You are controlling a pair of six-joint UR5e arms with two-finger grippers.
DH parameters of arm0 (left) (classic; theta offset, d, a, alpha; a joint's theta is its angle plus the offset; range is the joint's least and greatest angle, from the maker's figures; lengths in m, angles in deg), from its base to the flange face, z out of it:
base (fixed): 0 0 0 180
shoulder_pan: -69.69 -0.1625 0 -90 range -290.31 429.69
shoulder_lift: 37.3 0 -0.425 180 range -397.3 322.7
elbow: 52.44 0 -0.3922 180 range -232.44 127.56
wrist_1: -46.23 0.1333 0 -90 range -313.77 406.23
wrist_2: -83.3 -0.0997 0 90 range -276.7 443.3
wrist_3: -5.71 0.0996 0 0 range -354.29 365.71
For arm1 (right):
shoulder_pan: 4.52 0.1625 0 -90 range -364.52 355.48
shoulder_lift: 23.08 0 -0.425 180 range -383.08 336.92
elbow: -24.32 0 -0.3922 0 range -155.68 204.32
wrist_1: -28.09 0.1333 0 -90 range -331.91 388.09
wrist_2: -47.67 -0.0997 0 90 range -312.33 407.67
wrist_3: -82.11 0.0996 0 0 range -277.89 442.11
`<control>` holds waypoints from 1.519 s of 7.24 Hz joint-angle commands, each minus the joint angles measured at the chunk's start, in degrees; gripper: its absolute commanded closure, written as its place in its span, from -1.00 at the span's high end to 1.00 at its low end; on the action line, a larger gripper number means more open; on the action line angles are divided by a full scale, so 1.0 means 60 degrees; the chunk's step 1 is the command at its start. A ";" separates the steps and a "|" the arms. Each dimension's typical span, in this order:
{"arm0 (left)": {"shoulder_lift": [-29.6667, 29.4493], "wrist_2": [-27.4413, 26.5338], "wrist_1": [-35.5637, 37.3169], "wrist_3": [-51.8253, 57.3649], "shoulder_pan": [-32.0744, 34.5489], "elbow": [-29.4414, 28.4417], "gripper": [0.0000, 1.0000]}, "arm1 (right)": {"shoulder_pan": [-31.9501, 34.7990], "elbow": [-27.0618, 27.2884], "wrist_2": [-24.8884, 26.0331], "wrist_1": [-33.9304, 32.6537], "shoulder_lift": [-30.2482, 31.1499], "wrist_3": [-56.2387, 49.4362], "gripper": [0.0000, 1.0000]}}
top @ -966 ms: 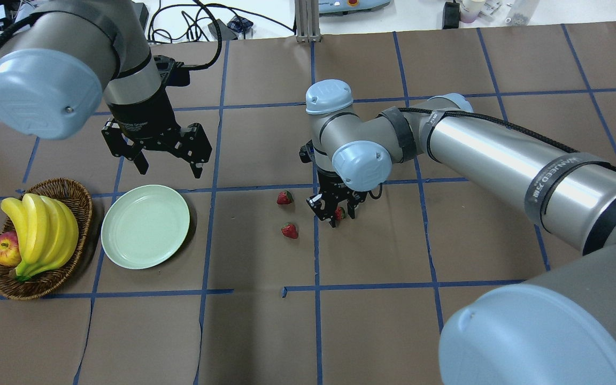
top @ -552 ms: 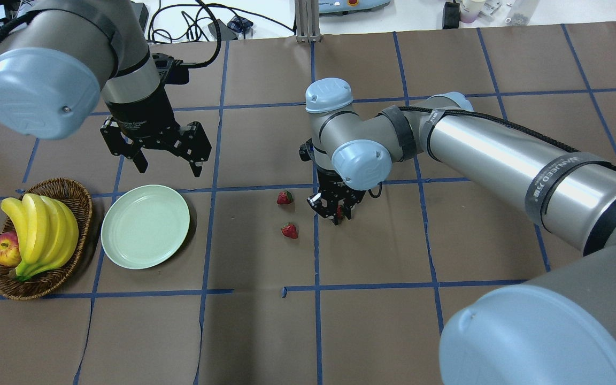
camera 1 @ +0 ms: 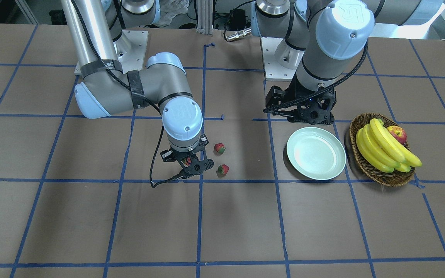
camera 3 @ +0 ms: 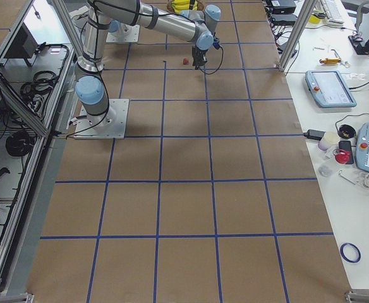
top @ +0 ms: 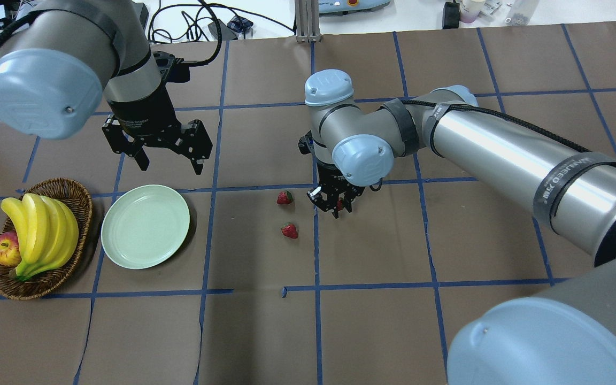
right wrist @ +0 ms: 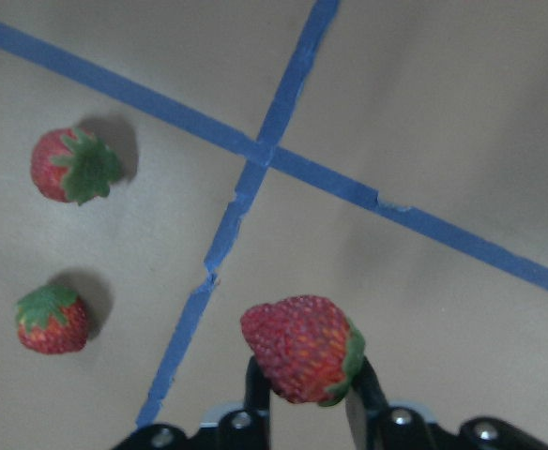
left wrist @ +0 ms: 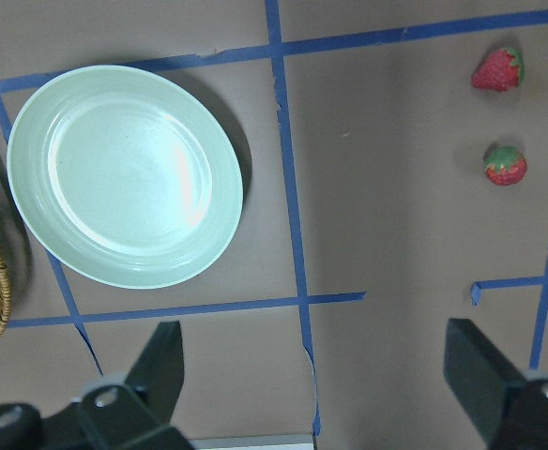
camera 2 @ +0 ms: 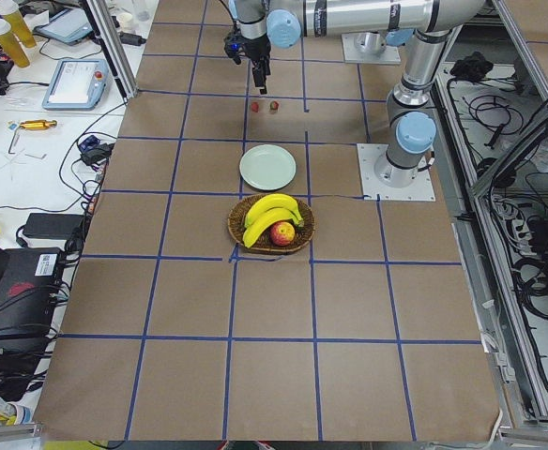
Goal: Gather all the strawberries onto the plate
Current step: 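Carry the strawberry toward the plate and release it beside the others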
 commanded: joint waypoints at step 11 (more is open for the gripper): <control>0.0006 0.0085 0.0206 0.1147 -0.1421 0.0077 1.00 | 0.2033 -0.0504 -0.1328 -0.0628 -0.0994 0.1944 -1.00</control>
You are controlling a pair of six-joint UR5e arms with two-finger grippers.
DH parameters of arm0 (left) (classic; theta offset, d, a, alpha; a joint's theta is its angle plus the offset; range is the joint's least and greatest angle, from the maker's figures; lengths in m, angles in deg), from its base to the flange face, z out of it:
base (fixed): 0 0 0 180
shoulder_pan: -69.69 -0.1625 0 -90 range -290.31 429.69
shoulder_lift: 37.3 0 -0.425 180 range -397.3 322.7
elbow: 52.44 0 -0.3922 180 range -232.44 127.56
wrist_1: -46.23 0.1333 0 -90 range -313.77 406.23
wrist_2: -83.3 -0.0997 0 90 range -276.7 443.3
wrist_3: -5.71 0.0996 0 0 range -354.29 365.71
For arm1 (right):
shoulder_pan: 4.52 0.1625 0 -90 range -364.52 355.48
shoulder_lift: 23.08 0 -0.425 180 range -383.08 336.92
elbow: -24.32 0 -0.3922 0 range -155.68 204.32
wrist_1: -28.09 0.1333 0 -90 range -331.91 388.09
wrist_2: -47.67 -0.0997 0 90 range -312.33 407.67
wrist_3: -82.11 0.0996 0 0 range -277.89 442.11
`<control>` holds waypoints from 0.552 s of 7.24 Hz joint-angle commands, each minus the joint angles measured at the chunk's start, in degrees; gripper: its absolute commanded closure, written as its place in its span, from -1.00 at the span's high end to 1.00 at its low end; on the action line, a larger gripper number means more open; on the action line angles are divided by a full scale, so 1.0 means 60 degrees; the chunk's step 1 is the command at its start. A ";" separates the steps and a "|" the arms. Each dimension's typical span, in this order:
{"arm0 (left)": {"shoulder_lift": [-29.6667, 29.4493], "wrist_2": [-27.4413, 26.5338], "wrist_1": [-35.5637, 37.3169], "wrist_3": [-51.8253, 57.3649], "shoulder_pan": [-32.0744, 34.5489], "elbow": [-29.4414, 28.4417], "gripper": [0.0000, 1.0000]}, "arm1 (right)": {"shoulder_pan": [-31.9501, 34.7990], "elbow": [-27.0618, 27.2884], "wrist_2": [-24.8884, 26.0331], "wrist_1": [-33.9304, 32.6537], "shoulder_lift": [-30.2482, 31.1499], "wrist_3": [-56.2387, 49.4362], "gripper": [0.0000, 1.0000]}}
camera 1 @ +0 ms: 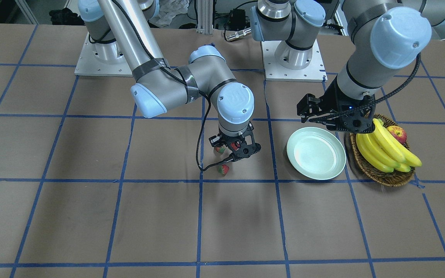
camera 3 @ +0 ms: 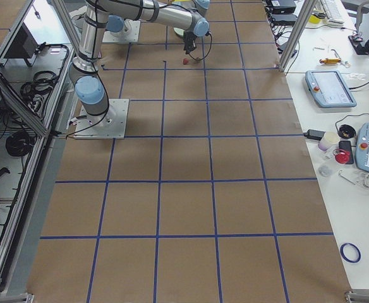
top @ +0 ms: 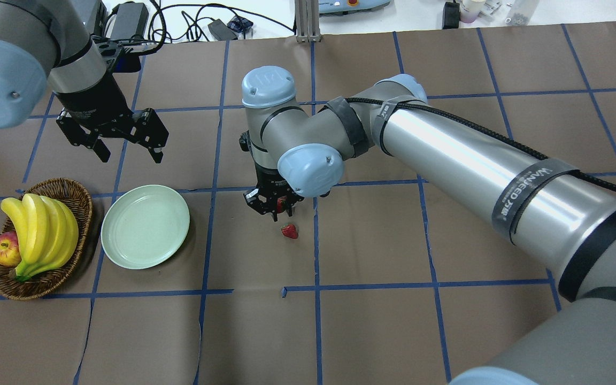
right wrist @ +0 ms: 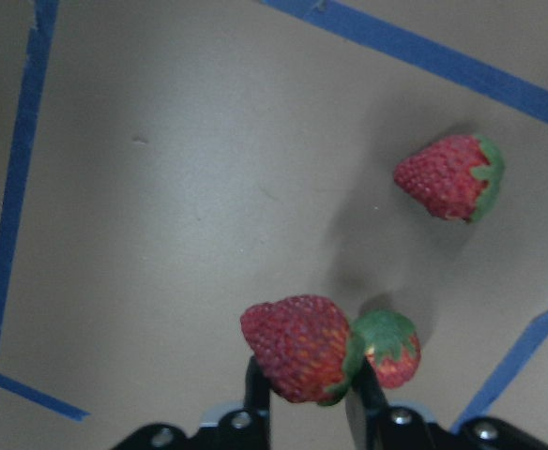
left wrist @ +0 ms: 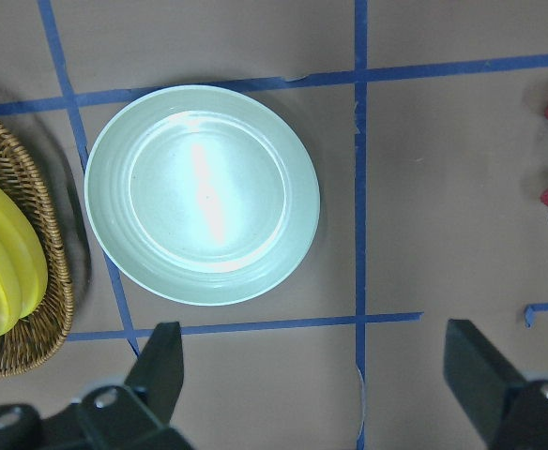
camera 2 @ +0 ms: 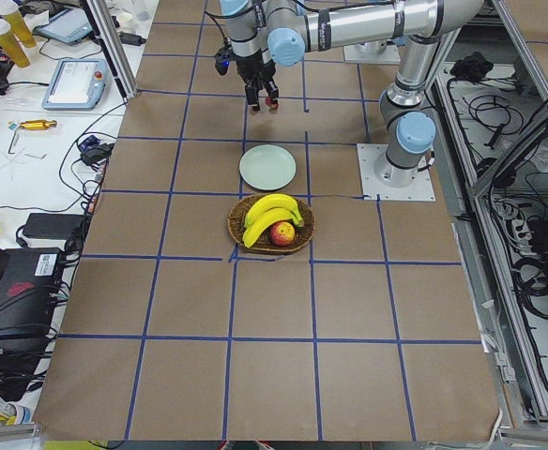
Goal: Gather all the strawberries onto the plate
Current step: 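Carry the strawberry toward the plate and release it beside the others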
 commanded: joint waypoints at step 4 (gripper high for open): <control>-0.0008 -0.0029 0.0028 0.0036 -0.0004 0.0219 1.00 | 0.0347 -0.0001 -0.0233 -0.0549 -0.0493 0.0147 -0.70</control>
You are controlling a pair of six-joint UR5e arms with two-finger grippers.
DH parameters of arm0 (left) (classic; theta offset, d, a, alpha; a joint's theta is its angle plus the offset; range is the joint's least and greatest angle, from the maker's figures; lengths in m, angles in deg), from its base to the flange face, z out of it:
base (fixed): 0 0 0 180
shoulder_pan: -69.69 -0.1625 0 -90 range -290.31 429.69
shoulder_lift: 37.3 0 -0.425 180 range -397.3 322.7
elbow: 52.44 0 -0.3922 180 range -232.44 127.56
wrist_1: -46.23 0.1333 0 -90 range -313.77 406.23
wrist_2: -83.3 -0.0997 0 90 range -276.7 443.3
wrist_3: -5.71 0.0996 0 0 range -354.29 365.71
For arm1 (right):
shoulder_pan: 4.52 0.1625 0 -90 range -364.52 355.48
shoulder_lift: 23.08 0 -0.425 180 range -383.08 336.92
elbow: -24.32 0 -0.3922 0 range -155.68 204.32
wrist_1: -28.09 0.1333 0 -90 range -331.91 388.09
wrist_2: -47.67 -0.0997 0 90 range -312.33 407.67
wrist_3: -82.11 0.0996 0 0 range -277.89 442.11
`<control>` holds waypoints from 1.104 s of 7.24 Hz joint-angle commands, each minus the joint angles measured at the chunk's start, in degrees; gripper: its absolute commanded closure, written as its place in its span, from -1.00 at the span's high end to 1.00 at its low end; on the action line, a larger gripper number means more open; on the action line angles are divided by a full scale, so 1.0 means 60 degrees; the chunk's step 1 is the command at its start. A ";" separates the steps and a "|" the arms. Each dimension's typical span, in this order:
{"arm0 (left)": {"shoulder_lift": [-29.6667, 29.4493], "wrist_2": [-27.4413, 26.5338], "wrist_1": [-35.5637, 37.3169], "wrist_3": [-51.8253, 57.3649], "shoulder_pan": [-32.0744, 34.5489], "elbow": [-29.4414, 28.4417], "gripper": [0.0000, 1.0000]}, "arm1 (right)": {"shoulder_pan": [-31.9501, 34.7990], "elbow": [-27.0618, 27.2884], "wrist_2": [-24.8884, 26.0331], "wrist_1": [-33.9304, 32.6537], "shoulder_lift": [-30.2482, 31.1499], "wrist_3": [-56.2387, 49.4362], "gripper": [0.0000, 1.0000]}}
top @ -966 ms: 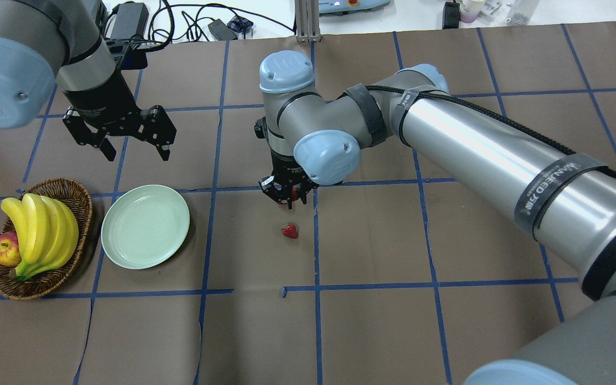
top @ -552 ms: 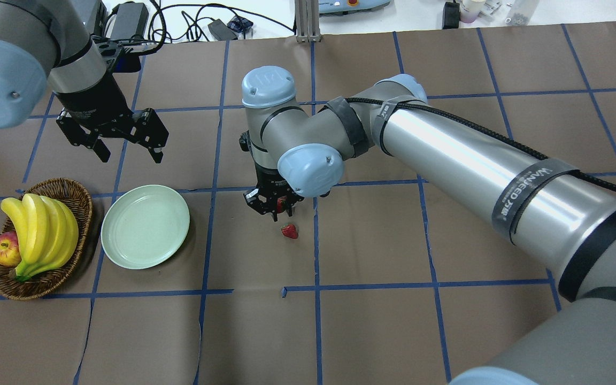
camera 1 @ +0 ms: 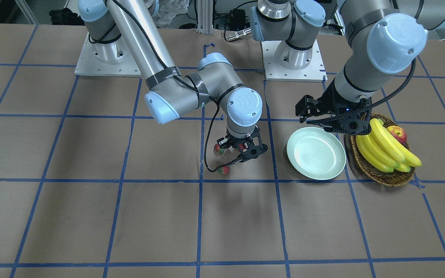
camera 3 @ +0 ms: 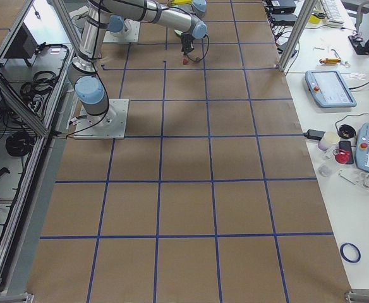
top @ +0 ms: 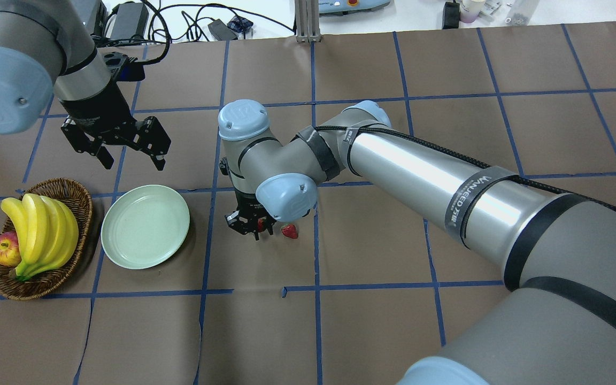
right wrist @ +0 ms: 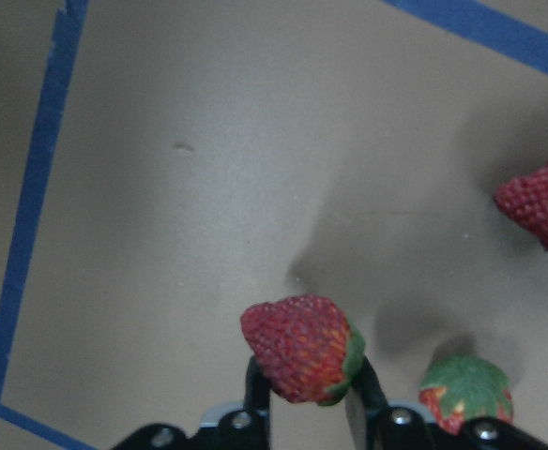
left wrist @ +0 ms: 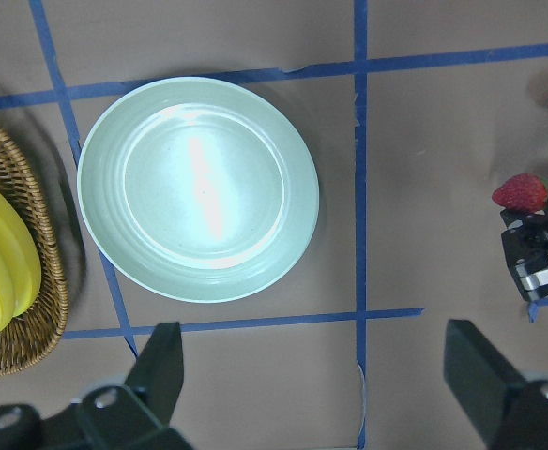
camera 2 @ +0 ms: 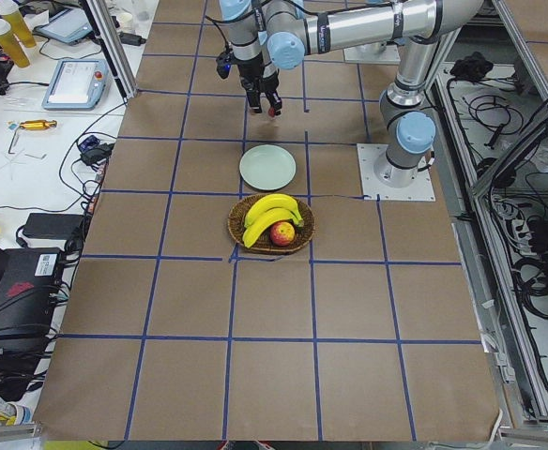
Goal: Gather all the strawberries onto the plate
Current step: 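Carry the strawberry toward the plate and release it beside the others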
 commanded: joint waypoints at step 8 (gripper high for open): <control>-0.0018 -0.0035 0.0032 0.0002 0.0014 -0.0008 1.00 | -0.0142 -0.0277 0.0026 0.0686 0.0745 0.0157 1.00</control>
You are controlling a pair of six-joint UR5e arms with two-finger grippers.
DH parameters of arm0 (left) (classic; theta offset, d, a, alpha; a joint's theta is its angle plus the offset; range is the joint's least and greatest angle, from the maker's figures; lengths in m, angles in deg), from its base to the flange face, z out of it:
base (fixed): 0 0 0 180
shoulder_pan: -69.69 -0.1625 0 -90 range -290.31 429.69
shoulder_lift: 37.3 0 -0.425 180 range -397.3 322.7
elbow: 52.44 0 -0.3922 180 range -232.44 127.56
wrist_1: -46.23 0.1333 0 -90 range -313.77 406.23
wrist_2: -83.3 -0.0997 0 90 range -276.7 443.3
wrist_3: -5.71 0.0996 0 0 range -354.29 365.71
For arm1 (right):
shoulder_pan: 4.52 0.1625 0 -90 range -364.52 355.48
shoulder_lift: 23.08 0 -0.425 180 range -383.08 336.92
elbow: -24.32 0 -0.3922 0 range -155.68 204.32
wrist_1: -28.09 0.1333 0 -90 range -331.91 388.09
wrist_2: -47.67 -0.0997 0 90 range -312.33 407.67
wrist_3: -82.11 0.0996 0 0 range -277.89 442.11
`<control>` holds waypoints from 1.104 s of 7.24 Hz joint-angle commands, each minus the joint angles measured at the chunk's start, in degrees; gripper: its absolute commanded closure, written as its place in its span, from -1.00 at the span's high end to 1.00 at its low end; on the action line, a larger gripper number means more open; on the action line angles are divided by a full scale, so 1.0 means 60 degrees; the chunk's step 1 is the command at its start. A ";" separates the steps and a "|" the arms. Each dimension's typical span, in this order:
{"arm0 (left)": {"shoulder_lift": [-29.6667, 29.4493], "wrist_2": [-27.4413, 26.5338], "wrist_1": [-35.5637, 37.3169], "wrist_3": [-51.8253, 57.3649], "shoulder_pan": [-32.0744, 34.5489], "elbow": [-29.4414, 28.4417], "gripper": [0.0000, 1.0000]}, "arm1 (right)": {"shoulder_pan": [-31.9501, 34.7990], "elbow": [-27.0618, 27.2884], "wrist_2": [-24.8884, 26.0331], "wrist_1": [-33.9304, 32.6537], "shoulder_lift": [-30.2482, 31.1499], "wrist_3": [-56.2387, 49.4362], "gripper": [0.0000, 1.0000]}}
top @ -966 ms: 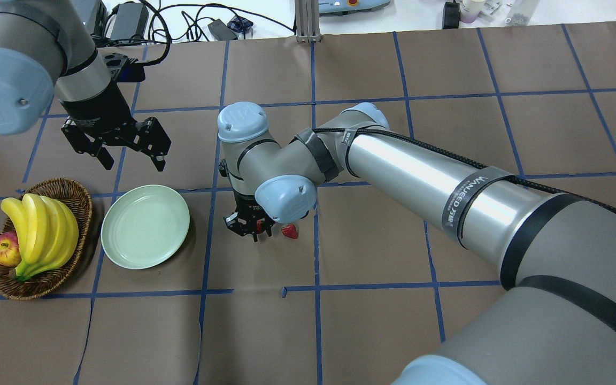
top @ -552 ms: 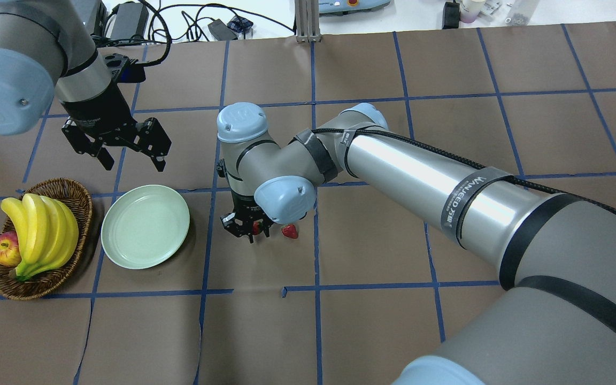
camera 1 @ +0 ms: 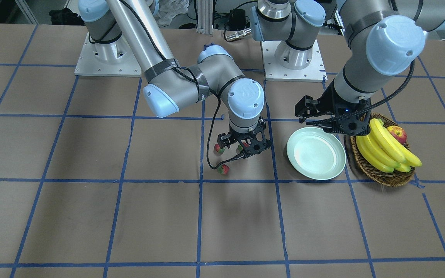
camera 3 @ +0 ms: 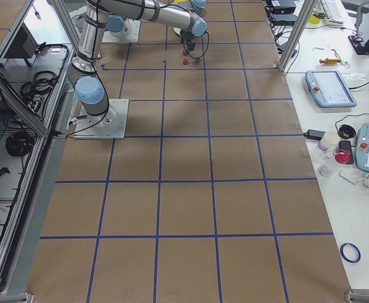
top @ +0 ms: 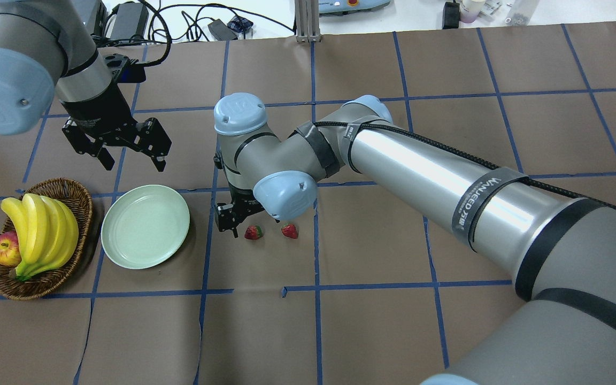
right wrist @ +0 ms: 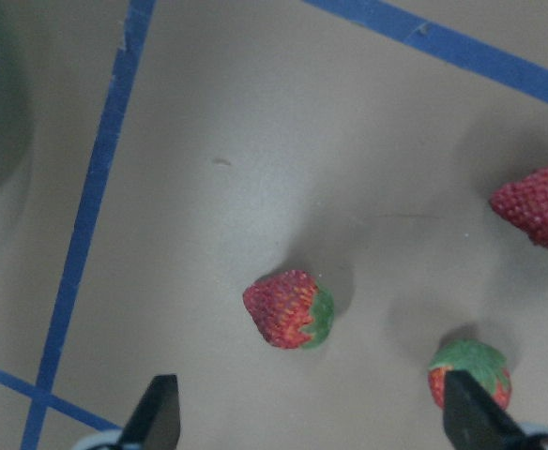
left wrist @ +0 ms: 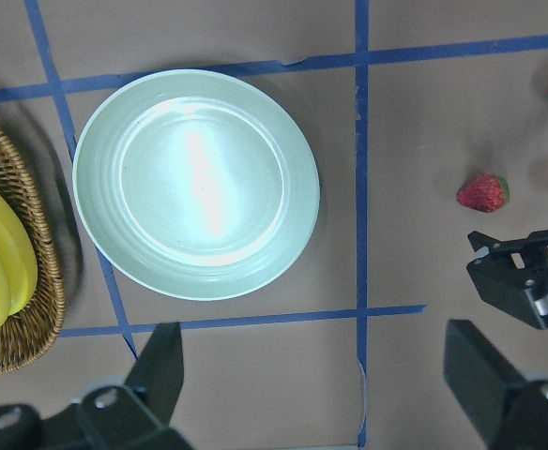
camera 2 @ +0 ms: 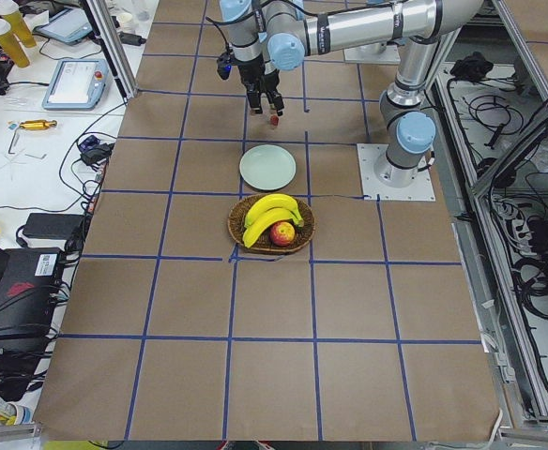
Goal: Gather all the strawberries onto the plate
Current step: 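Raise the right gripper away while the left gripper moves toward the strawberries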
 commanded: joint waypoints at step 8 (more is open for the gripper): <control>-0.1102 0.0610 0.1773 -0.0051 0.1533 0.0489 1.00 | -0.4233 -0.0345 0.2174 0.4357 0.3363 -0.2301 1.00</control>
